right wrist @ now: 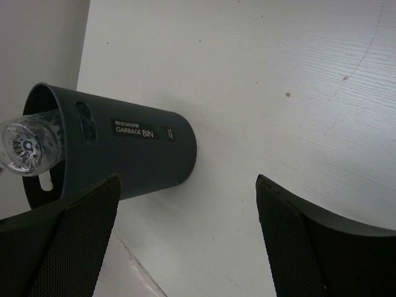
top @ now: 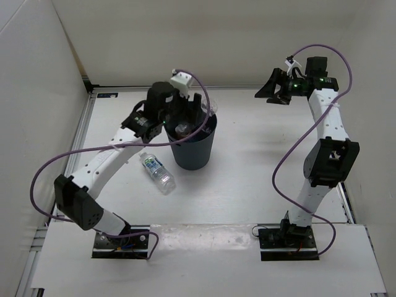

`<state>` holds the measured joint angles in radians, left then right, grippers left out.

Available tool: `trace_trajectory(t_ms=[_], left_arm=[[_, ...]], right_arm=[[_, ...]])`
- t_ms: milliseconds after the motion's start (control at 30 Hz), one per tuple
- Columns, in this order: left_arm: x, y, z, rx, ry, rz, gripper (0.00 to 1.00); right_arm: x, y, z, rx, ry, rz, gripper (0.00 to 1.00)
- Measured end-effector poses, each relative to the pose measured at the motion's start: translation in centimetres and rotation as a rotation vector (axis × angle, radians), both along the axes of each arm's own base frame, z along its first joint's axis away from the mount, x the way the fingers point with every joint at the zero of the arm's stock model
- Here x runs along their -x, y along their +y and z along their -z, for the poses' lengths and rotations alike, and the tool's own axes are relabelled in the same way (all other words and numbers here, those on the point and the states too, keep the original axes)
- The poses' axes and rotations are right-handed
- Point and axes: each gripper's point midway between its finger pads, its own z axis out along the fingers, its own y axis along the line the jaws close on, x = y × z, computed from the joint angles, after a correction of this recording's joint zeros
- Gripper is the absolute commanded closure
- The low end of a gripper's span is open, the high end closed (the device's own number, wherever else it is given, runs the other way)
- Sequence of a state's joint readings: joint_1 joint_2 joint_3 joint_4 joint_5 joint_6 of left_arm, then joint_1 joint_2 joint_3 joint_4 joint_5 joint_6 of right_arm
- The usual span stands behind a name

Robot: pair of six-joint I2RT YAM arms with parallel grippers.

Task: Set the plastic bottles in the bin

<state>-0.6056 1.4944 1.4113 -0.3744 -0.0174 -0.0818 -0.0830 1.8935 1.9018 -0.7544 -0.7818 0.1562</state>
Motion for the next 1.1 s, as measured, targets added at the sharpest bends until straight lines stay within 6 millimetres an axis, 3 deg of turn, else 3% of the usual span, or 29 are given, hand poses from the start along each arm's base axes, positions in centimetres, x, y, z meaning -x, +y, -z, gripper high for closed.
trace_trajectory(t_ms=[100, 167, 267, 333, 433, 667, 733, 833, 967, 1100], left_arm=[[-0.2, 0.5, -6.1, 0.042, -0.127, -0.013, 0.0], [0.2, 1.5, -9.2, 0.07, -0.192, -0.04, 0.0], [1.2, 3.9, -12.1, 0.113, -0.245, -0.138, 0.0], [1.6, 6.0, -12.3, 0.173, -0.219, -0.267, 0.0], [2.3, 9.6, -9.0, 0.257, -0.091, -0.496, 0.0], [5.1, 15.4, 6.9, 0.37, 0.367, -0.961, 0.0], [6.6, 16.2, 10.3, 0.355, 0.472, -1.051, 0.0], [7.5, 16.7, 12.7, 0.352, 0.57, -1.131, 0.0], [7.1, 16.6, 14.5, 0.383, 0.64, -1.165, 0.0], [6.9, 16.3, 18.1, 0.36, 0.759, -1.188, 0.0]], right_arm=[[0.1, 0.5, 0.0, 0.0, -0.001, -0.011, 0.1], [0.2, 0.9, 0.0, -0.002, -0.001, -0.02, 0.1], [0.3, 1.2, -0.1, -0.006, -0.001, -0.029, 0.1], [0.3, 1.2, -0.1, -0.007, -0.001, -0.029, 0.1], [0.2, 1.3, -0.3, -0.014, -0.006, -0.028, 0.1], [0.0, 0.9, -0.6, -0.028, -0.012, -0.025, 0.1], [0.0, 0.5, -0.6, -0.028, -0.015, -0.019, 0.1], [-0.2, -0.2, -0.5, -0.024, -0.024, -0.013, 0.1], [-0.2, -0.5, -0.5, -0.02, -0.028, -0.011, 0.1], [-0.1, -0.2, -0.5, -0.02, -0.024, -0.017, 0.1]])
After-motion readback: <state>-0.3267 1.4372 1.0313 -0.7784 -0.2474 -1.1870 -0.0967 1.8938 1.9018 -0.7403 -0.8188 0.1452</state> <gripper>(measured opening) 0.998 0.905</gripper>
